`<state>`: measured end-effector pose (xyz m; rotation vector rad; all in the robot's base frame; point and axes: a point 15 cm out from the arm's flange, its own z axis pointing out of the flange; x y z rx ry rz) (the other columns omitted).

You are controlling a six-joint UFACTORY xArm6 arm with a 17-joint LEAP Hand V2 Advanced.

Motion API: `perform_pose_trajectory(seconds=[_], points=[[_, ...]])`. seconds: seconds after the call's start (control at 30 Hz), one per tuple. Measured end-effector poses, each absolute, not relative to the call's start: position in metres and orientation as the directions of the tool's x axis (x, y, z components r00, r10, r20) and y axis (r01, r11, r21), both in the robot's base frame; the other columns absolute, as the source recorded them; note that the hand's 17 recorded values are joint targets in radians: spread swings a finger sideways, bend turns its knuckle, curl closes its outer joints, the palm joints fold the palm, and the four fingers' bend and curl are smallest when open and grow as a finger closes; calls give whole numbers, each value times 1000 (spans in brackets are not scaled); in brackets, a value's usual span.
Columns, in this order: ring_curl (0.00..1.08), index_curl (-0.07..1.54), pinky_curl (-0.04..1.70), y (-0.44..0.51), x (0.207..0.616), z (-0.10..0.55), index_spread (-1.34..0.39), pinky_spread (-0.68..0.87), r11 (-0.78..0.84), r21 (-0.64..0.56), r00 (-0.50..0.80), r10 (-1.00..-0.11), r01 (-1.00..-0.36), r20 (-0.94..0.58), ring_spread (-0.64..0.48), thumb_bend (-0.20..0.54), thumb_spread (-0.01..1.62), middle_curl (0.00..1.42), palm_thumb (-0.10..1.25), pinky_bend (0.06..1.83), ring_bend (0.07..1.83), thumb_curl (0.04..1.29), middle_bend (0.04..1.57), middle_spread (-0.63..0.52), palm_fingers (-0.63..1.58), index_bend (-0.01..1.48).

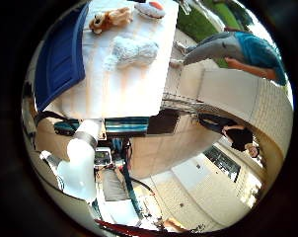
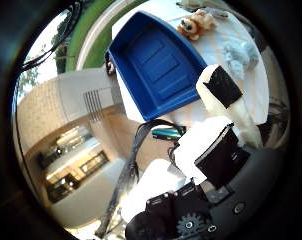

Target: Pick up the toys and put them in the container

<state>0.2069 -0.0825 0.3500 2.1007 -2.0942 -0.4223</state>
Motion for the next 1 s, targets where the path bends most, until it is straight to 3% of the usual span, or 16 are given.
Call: perform_pose_trajectory(seconds=[0.23,0.37,0.63,1.0], points=[[308,368,238,-137,206,339,-239,412,1,276,-20,-998,-961,-65,267,-24,1333,308,790,272,217,382,151,30,309,224],[324,341,260,-166,225,320,-236,408,-2,243,-4,-1000,-970,-26,257,-45,1273,302,721,333,246,373,142,31,197,130],[332,287,272,-191,269,245,-258,385,-47,184,48,-999,-982,4,243,-31,1172,301,684,378,277,373,169,22,102,146],[333,278,269,-191,278,160,-248,374,-69,269,53,-997,-961,-64,239,-27,1136,308,684,378,285,367,173,22,100,171]])
